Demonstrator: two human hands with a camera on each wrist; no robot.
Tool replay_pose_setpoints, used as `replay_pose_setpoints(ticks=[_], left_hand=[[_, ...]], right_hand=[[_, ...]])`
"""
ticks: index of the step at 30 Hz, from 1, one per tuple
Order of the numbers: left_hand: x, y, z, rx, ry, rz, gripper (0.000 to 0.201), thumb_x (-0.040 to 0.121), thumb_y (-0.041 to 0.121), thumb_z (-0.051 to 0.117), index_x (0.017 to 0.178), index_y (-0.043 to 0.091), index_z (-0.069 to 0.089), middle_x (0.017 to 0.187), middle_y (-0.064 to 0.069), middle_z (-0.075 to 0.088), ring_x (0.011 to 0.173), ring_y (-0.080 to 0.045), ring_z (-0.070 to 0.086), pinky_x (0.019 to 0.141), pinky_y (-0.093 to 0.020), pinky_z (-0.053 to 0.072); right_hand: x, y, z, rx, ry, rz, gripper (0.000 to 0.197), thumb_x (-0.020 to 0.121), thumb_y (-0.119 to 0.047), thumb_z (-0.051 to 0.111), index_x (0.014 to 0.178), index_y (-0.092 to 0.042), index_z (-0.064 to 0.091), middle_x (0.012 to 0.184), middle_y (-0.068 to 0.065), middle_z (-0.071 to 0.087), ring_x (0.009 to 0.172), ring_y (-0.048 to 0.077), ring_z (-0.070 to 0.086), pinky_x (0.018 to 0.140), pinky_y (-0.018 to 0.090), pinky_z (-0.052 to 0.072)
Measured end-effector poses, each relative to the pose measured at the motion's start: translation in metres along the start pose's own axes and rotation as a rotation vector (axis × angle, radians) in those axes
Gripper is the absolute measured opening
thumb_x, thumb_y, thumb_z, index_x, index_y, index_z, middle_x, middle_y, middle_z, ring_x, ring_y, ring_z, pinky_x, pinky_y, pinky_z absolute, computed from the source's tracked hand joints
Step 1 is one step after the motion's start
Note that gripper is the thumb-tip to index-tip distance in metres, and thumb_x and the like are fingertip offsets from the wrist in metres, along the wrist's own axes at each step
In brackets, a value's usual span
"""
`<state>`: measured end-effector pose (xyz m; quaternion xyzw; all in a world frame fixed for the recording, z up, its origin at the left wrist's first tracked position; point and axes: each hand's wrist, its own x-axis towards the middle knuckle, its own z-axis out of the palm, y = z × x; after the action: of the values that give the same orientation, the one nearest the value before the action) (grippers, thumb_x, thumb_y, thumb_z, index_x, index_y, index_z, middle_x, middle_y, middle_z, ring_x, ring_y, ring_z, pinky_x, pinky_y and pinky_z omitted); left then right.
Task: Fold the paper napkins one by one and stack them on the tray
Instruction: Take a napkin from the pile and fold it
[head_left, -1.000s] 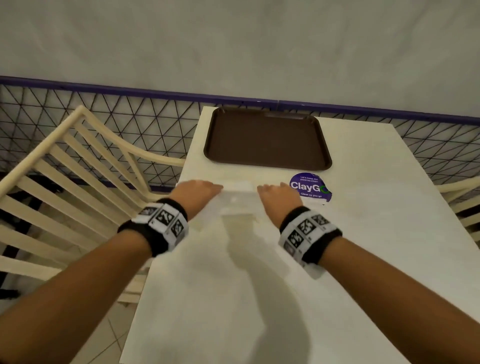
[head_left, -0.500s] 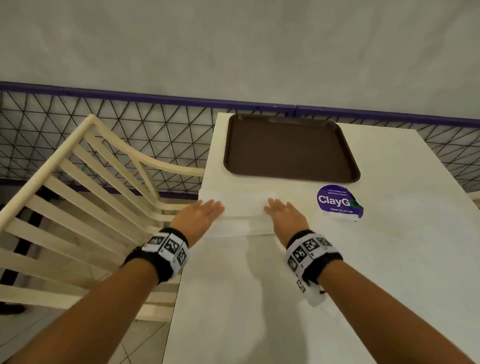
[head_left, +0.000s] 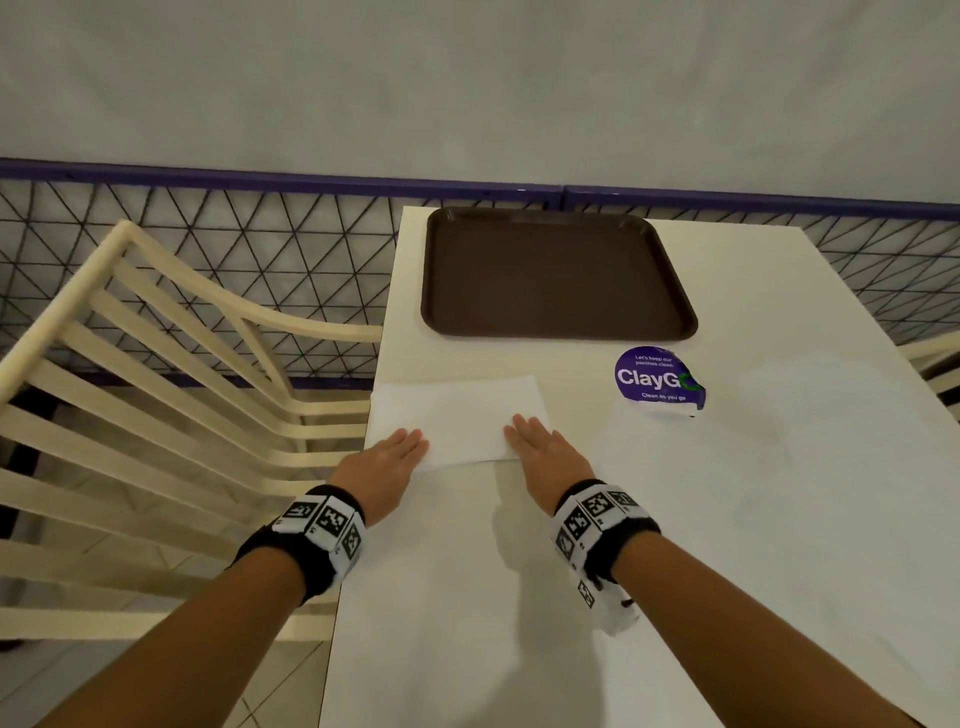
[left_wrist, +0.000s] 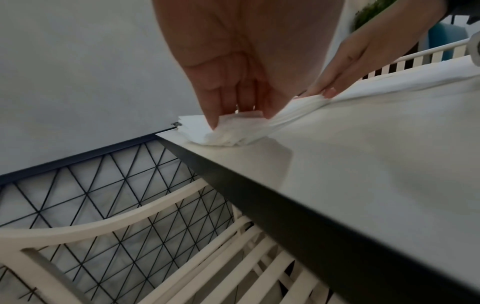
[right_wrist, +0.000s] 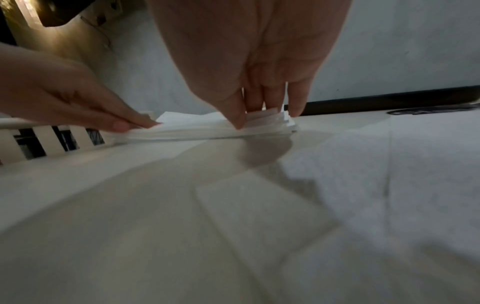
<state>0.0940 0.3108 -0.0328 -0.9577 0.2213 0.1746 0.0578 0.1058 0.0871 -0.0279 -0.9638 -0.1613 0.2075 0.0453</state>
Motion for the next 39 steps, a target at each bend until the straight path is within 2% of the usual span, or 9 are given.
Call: replay_pose_setpoints(ticks=[3, 6, 9, 14, 17, 20, 35, 37, 39], left_hand=[[0.001, 0.009, -0.010, -0.013, 0.198, 0.050, 0.038, 0.088, 0.012, 0.036, 0.107, 0.002, 0.067, 0.114, -0.014, 0.066, 0.100, -0.026, 0.065, 0.078, -0.029, 0.054], [0.003, 0.023, -0.014, 0.051, 0.420, 0.109, 0.015, 0.075, 0.017, 0.064, 0.078, 0.008, 0.075, 0.081, -0.006, 0.073, 0.076, -0.024, 0.071, 0.066, -0.035, 0.057], [0.011, 0.057, -0.021, 0.009, 0.466, 0.238, 0.023, 0.075, 0.018, 0.054, 0.080, 0.010, 0.075, 0.082, -0.006, 0.073, 0.079, -0.024, 0.071, 0.070, -0.035, 0.057], [0.023, 0.128, -0.028, -0.116, 0.367, 0.448, 0.033, 0.060, 0.021, 0.082, 0.090, 0.011, 0.074, 0.096, -0.007, 0.072, 0.091, -0.022, 0.070, 0.071, -0.028, 0.056], [0.023, 0.163, -0.026, -0.079, 0.103, 0.445, 0.052, 0.094, 0.034, 0.048, 0.140, 0.012, 0.038, 0.151, -0.003, 0.027, 0.141, -0.017, 0.023, 0.112, -0.023, 0.020], [0.022, 0.185, -0.023, -0.060, -0.011, 0.422, 0.060, 0.096, 0.036, 0.041, 0.148, 0.016, 0.017, 0.157, 0.001, 0.005, 0.145, -0.013, 0.003, 0.115, -0.025, 0.005], [0.031, 0.214, -0.032, -0.099, 0.017, 0.275, 0.050, 0.098, 0.035, 0.037, 0.144, 0.017, 0.027, 0.141, -0.002, 0.033, 0.126, -0.019, 0.035, 0.098, -0.029, 0.034], [0.036, 0.219, -0.034, -0.035, 0.015, 0.259, 0.053, 0.097, 0.038, 0.039, 0.144, 0.017, 0.027, 0.139, -0.003, 0.034, 0.125, -0.021, 0.036, 0.097, -0.031, 0.035], [0.039, 0.224, -0.033, 0.003, 0.023, 0.260, 0.055, 0.095, 0.040, 0.041, 0.143, 0.018, 0.029, 0.139, -0.004, 0.033, 0.124, -0.022, 0.036, 0.095, -0.032, 0.036]], right_hand=[[-0.014, 0.009, 0.001, 0.049, 0.036, 0.044, 0.051, 0.101, -0.012, 0.025, 0.149, -0.015, 0.011, 0.159, 0.004, 0.003, 0.147, 0.018, 0.005, 0.119, 0.031, 0.006], [-0.045, 0.035, 0.002, 0.138, 0.086, 0.169, 0.051, 0.101, -0.022, 0.031, 0.149, -0.018, 0.015, 0.158, 0.002, 0.010, 0.146, 0.016, 0.011, 0.118, 0.027, 0.009], [-0.086, 0.067, 0.008, 0.181, 0.108, 0.288, 0.053, 0.099, -0.026, 0.039, 0.148, -0.021, 0.020, 0.155, -0.001, 0.020, 0.142, 0.016, 0.021, 0.114, 0.026, 0.019], [-0.141, 0.107, 0.026, 0.229, 0.062, 0.354, 0.055, 0.093, -0.030, 0.052, 0.143, -0.022, 0.031, 0.151, -0.004, 0.026, 0.138, 0.015, 0.028, 0.111, 0.024, 0.027], [-0.163, 0.115, 0.036, 0.277, 0.000, 0.320, 0.060, 0.088, -0.035, 0.060, 0.141, -0.025, 0.035, 0.151, -0.008, 0.024, 0.138, 0.014, 0.027, 0.112, 0.025, 0.027], [-0.174, 0.117, 0.045, 0.287, -0.022, 0.293, 0.063, 0.085, -0.039, 0.063, 0.140, -0.026, 0.037, 0.151, -0.011, 0.023, 0.137, 0.012, 0.026, 0.112, 0.026, 0.028], [-0.169, 0.120, 0.051, 0.157, 0.125, 0.252, 0.039, 0.097, -0.029, 0.041, 0.133, -0.014, 0.046, 0.139, -0.001, 0.043, 0.124, 0.018, 0.043, 0.097, 0.027, 0.038], [-0.165, 0.117, 0.049, 0.100, 0.155, 0.252, 0.033, 0.091, -0.024, 0.053, 0.119, -0.008, 0.059, 0.124, 0.007, 0.056, 0.110, 0.023, 0.054, 0.087, 0.028, 0.046], [-0.162, 0.115, 0.048, 0.020, 0.173, 0.222, 0.027, 0.053, -0.020, 0.086, 0.072, -0.008, 0.071, 0.076, 0.007, 0.067, 0.064, 0.020, 0.065, 0.052, 0.021, 0.049]])
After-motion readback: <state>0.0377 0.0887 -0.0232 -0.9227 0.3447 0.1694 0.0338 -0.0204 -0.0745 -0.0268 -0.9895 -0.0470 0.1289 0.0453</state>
